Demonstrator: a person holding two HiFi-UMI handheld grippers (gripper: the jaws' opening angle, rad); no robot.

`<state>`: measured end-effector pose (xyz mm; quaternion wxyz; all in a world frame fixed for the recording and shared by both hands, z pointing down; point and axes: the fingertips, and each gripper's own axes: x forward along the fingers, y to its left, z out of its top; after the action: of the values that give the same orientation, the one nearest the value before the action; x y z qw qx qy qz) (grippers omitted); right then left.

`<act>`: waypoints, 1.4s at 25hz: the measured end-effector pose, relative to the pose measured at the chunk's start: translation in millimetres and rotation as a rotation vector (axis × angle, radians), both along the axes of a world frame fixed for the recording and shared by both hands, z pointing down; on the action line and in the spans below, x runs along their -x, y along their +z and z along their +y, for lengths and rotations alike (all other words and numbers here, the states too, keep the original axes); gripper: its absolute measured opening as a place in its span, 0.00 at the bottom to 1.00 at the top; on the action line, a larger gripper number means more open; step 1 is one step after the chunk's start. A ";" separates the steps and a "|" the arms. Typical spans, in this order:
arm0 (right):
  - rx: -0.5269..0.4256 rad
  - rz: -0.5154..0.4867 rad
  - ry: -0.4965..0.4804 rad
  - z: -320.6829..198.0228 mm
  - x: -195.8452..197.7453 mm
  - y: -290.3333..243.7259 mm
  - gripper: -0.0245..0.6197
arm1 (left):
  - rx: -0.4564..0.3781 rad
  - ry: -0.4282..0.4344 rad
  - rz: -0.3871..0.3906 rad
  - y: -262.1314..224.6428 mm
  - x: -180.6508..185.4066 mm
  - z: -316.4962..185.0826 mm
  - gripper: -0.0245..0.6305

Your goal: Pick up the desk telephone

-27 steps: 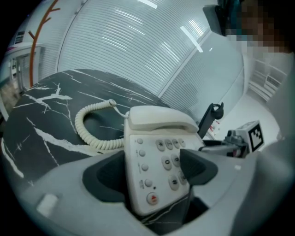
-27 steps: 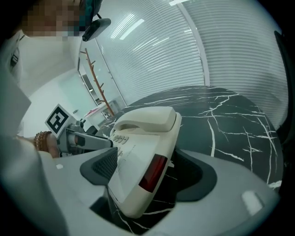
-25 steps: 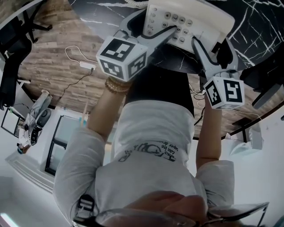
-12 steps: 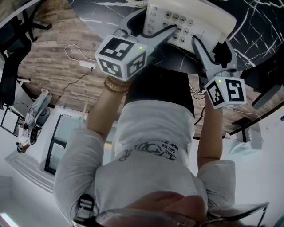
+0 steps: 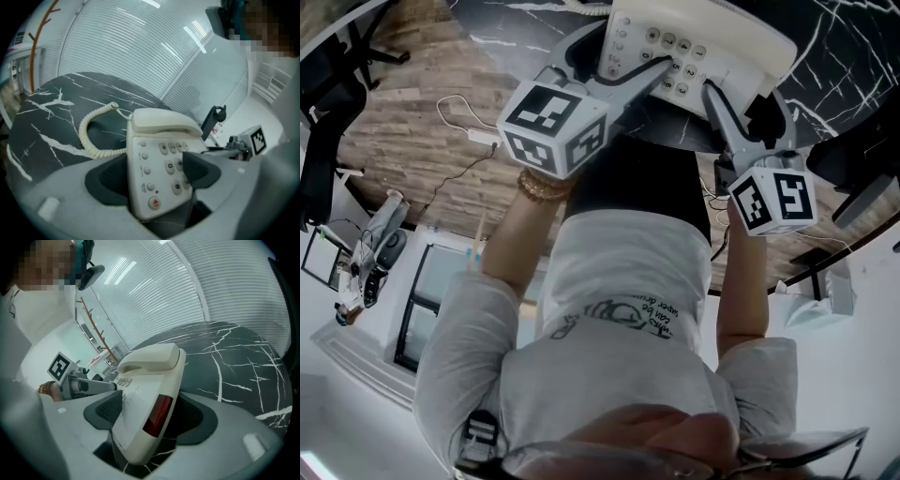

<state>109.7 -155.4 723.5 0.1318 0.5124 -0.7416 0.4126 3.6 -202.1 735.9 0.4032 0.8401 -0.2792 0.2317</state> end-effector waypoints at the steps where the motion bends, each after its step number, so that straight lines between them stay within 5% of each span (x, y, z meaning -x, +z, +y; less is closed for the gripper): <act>1: -0.003 -0.001 0.000 0.5 0.2 -4.6 0.59 | -0.006 0.001 0.000 -5.1 -0.1 0.1 0.60; 35: -0.198 -0.060 0.002 -13.8 -1.7 -250.7 0.59 | -0.205 -0.105 0.048 -265.1 2.5 -11.1 0.58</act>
<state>111.4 -169.3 472.8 0.0580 0.5110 -0.7818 0.3524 1.1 -213.2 470.8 0.3333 0.8665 -0.3353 0.1601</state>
